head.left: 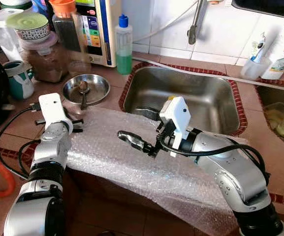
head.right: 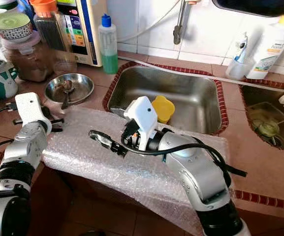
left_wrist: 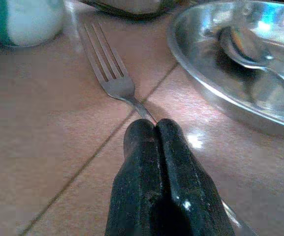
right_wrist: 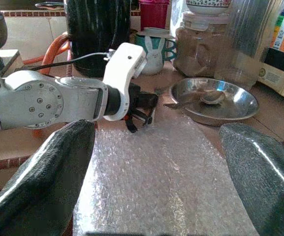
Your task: Kitchen organization
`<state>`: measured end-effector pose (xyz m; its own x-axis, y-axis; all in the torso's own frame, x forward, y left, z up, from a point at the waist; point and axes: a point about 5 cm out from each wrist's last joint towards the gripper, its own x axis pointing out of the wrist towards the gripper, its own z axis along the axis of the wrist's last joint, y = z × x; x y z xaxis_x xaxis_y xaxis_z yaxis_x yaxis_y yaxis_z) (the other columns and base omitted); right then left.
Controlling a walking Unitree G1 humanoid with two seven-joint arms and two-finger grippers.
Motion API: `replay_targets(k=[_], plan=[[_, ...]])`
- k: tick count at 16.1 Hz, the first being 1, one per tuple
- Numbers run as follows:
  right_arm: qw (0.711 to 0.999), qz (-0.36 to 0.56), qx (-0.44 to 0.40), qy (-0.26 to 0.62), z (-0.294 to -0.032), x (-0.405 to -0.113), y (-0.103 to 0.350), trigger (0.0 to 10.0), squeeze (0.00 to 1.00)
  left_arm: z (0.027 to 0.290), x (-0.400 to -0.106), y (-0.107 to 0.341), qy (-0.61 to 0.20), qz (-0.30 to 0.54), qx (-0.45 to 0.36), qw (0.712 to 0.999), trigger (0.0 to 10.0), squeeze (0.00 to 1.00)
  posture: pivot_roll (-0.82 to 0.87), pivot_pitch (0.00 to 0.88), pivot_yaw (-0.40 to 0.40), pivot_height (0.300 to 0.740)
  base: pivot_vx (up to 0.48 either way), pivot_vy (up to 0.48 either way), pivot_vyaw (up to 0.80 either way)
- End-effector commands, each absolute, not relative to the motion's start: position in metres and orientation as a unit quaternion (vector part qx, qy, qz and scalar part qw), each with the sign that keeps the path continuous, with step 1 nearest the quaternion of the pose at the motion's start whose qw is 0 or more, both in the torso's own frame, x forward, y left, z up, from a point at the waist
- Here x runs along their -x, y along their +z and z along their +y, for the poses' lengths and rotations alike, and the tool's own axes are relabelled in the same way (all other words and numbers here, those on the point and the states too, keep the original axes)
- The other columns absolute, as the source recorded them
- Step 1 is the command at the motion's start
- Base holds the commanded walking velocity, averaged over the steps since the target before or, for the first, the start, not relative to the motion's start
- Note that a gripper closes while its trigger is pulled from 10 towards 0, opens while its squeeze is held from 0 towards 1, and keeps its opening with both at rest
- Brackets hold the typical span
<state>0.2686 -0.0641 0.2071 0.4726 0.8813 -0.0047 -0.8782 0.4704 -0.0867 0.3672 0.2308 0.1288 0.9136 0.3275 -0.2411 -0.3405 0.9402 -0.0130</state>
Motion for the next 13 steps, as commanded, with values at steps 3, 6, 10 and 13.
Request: replay_targets(k=[3,6,10,13], plan=[[0.858,-0.025,0.041,0.512,-0.066,-0.271,0.209,10.0,0.0,0.246,-0.358,0.128,0.226,0.101,-0.012,0.969,0.0,0.0,0.01,0.086,-0.013,0.74,0.0,0.0,0.0],[0.858,-0.027,0.042,0.511,-0.066,-0.272,0.21,10.0,0.0,0.243,-0.356,0.133,0.228,0.073,-0.033,0.97,0.0,0.0,0.01,0.083,-0.015,0.74,0.0,0.0,0.0],[0.859,-0.027,0.043,0.509,-0.068,-0.273,0.21,10.0,0.0,0.234,-0.356,0.145,0.209,0.028,-0.061,0.976,0.0,0.0,0.01,0.084,-0.015,0.74,0.0,0.0,0.0],[0.86,-0.028,0.044,0.508,-0.068,-0.273,0.21,10.0,0.0,0.227,-0.355,0.146,0.201,0.024,-0.065,0.977,0.0,0.0,0.01,0.083,-0.013,0.74,0.0,0.0,0.0]])
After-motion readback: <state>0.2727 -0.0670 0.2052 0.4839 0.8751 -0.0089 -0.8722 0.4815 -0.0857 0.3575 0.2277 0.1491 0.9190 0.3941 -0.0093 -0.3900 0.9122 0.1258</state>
